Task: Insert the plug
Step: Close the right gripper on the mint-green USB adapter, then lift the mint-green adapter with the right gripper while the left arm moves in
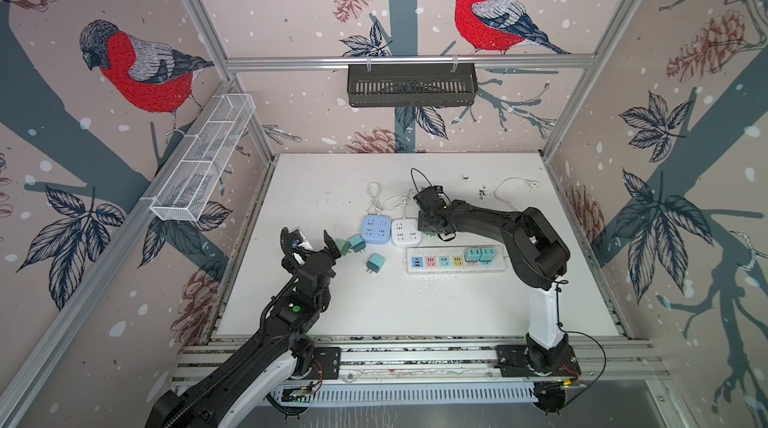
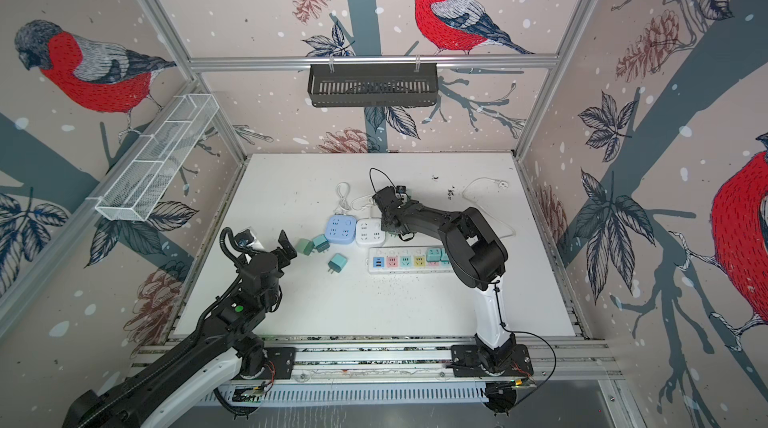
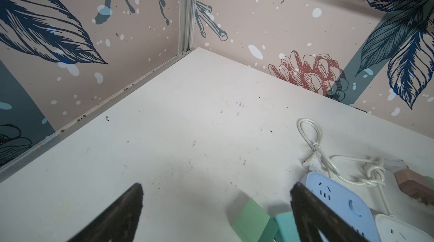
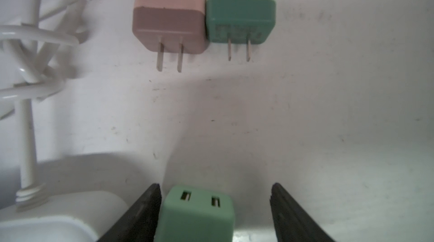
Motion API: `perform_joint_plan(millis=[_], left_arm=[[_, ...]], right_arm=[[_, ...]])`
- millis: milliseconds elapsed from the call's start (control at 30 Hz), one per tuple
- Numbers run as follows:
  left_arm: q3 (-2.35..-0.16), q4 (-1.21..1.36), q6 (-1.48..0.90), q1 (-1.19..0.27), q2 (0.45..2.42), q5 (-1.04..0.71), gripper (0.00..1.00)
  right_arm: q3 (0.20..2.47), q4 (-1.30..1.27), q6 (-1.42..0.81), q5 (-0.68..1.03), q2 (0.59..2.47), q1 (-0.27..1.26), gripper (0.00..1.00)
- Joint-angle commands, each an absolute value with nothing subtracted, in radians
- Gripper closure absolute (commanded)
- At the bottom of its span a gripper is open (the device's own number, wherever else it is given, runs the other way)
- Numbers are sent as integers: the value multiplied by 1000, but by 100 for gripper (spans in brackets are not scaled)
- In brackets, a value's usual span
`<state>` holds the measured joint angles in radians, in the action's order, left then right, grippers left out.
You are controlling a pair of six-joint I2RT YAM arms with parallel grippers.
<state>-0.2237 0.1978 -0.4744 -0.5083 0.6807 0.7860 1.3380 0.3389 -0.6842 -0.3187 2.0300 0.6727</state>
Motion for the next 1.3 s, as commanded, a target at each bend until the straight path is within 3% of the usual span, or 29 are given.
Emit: perform_joint_plan(millis=[0, 433, 767, 1033, 1267], left_arm=[[-225, 237, -497, -506, 680, 788, 3], [-218, 233, -500, -506, 664, 793, 3], [-219, 235, -500, -506, 668, 793, 3], [-218, 235, -500, -507, 670, 793, 3], [-220, 236, -502, -507, 673, 792, 3]], right_arm=[[1310, 333, -699, -348, 1998, 679, 25], [1234, 260, -678, -266, 1967, 689, 31], [1227, 253, -669, -262, 1975, 689, 50], [1229, 253, -666, -266, 1993, 689, 54], [1215, 247, -657, -276, 1964, 689, 66]])
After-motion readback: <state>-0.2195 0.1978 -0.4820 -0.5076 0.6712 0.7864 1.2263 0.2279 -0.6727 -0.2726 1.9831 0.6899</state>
